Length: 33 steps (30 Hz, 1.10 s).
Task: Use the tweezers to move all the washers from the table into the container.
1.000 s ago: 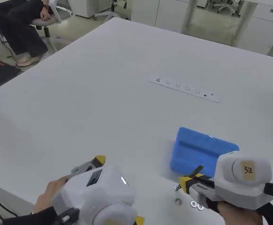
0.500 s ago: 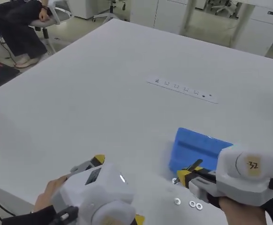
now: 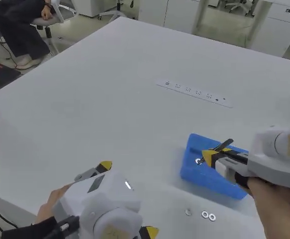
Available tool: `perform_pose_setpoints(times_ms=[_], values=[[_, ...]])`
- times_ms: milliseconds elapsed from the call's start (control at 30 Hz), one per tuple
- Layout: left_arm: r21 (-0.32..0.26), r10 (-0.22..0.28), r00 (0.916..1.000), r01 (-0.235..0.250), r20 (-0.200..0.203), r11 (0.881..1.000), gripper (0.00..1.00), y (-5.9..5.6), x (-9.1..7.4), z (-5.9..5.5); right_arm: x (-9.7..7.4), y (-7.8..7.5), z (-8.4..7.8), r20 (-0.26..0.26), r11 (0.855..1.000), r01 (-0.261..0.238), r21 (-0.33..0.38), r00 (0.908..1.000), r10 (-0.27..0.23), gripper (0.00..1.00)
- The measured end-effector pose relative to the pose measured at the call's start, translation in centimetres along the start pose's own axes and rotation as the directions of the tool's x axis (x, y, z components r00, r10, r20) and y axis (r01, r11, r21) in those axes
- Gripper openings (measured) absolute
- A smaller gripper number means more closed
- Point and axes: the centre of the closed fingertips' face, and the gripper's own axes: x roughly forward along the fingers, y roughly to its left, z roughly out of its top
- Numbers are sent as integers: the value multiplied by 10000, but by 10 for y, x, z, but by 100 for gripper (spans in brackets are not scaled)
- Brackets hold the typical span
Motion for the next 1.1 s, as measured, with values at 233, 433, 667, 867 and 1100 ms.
perform_pose_setpoints(times_ms=[233, 433, 667, 867, 1100], values=[[51, 16, 10000, -15, -96, 10000, 92, 0, 1, -2, 19, -6, -31, -830, 9999, 62, 114, 9965, -52, 5], [132, 16, 9999, -14, -171, 9999, 91, -1, 1, -3, 30, -8, -42, -1181, 10000, 10, 28, 9930, -7, 5], [173, 40, 9996, -36, -262, 9998, 90, 0, 2, -4, 33, -9, -44, -1233, 9999, -53, 131, 9923, 69, 5], [231, 44, 9995, -37, -305, 9997, 90, -1, 2, -5, 36, -11, -44, -1272, 9984, -99, 563, 9917, 170, 5], [275, 89, 9994, -80, -340, 9996, 90, 0, 2, -6, 27, -13, -39, -1147, 9995, 98, 306, 9934, -63, 5]])
